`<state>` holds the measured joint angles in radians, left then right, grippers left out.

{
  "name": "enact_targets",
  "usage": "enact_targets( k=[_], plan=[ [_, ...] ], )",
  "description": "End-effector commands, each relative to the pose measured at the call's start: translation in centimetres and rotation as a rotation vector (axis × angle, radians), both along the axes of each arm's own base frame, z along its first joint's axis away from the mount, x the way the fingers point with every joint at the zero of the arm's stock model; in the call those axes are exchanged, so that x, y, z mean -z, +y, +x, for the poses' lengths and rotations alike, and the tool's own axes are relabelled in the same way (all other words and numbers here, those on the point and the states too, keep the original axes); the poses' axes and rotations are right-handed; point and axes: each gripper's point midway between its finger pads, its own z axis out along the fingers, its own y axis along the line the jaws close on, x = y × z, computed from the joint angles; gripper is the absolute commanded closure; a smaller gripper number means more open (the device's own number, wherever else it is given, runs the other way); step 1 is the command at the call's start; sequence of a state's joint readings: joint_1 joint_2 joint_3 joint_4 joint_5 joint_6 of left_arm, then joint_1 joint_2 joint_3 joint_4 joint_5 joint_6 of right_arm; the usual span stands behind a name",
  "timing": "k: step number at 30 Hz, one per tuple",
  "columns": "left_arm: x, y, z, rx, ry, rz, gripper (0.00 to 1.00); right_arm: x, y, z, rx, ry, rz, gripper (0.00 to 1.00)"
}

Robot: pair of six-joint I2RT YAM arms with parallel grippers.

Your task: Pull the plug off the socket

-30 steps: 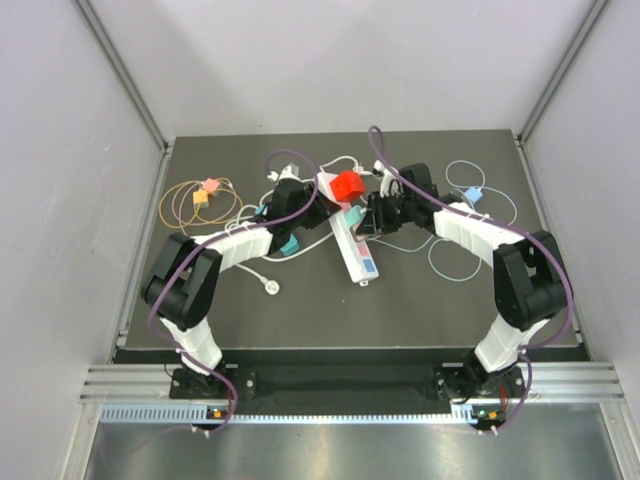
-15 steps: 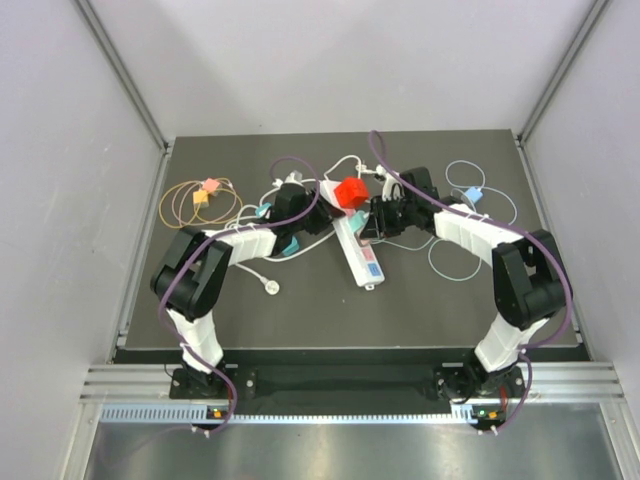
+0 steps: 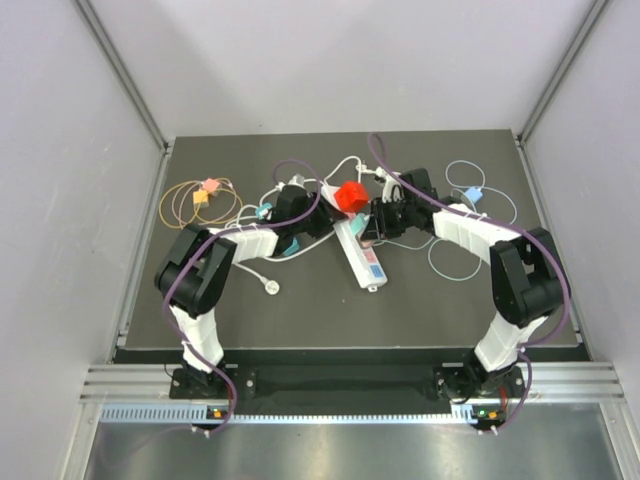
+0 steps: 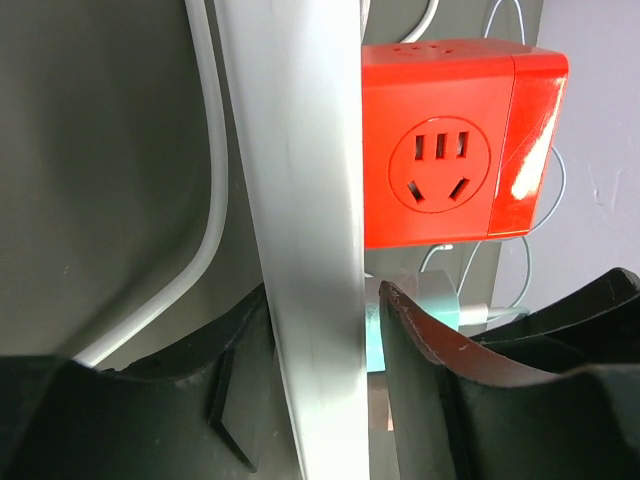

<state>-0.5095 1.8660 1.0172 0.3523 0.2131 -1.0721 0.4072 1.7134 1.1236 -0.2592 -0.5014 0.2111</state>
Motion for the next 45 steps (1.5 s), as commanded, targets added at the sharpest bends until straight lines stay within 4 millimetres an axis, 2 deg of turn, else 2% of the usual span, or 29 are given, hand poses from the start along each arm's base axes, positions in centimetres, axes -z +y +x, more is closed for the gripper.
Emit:
enact_targets(
  k=[1, 5, 7, 8, 10, 12, 16, 18, 20, 23, 28, 33, 35, 37, 38, 39, 41, 43, 45],
  plan=[
    [-3.4, -2.6, 0.2, 0.084, -0.081, -0.105, 0.50, -3.0, 1.9, 1.2, -0.058, -0.096, 0.107, 1.00],
    [-2.5, -2.8, 0.3, 0.085, -0.060, -0.092, 0.51, -2.9, 1.9, 1.3, -0.055, -0.094, 0.107, 1.00],
    [-2.0, -2.8, 0.5, 0.083, -0.052, -0.083, 0.57, -3.0, 1.9, 1.4, -0.056, -0.098, 0.107, 1.00],
    [-1.9, -2.9, 0.6, 0.080, -0.049, -0.084, 0.62, -2.9, 2.0, 1.3, -0.059, -0.096, 0.106, 1.00],
    [-1.6, -2.9, 0.8, 0.073, -0.044, -0.081, 0.83, -2.9, 1.9, 1.2, -0.059, -0.098, 0.104, 1.00],
    [-1.7, -2.9, 1.1, 0.064, -0.048, -0.080, 1.00, -2.8, 1.7, 1.1, -0.057, -0.097, 0.097, 1.00],
    [-2.0, -2.1, 1.5, 0.029, -0.070, -0.042, 1.00, -2.7, 1.2, 1.1, -0.061, -0.117, 0.066, 1.00],
    [-2.3, -1.3, 1.9, -0.002, -0.095, 0.002, 1.00, -3.1, 0.9, 0.9, -0.048, -0.087, 0.116, 1.00],
    [-2.0, -0.6, 1.9, -0.019, -0.096, 0.043, 1.00, -4.4, 1.2, 0.6, -0.068, -0.074, 0.205, 1.00],
    [-1.8, 0.1, 1.9, -0.025, -0.115, 0.094, 1.00, -5.6, 0.5, 0.7, -0.059, -0.053, 0.268, 1.00],
    [-1.8, -0.2, 1.6, 0.010, -0.138, 0.092, 1.00, -7.5, -1.1, 0.5, -0.054, -0.042, 0.339, 1.00],
    [-1.5, -0.3, 1.7, 0.017, -0.143, 0.094, 1.00, -7.6, -2.3, 0.1, -0.080, -0.081, 0.284, 1.00],
    [-1.7, -0.3, 1.8, 0.021, -0.151, 0.091, 1.00, -8.0, -2.5, -0.6, -0.114, -0.093, 0.279, 1.00],
    [-2.0, -0.5, 1.9, 0.033, -0.165, 0.083, 1.00, -8.6, -2.3, -1.6, -0.224, -0.135, 0.289, 1.00],
    [-2.2, -0.7, 1.8, 0.044, -0.166, 0.077, 1.00, -9.7, -1.8, -3.5, -0.308, -0.084, 0.352, 1.00],
    [-2.2, -0.9, 2.0, 0.052, -0.173, 0.079, 1.00, -9.8, -1.9, -4.1, -0.394, -0.142, 0.344, 1.00],
    [-2.6, -1.0, 2.0, 0.062, -0.185, 0.077, 1.00, -10.5, -2.2, -6.4, -0.481, -0.087, 0.374, 1.00],
    [-2.9, -1.1, 2.1, 0.066, -0.197, 0.079, 1.00, -11.5, -3.4, -6.5, -0.508, -0.165, 0.373, 1.00],
    [-3.3, -1.0, 2.1, 0.072, -0.212, 0.082, 1.00, -12.4, -5.4, -5.8, -0.451, -0.211, 0.353, 1.00]
  ],
)
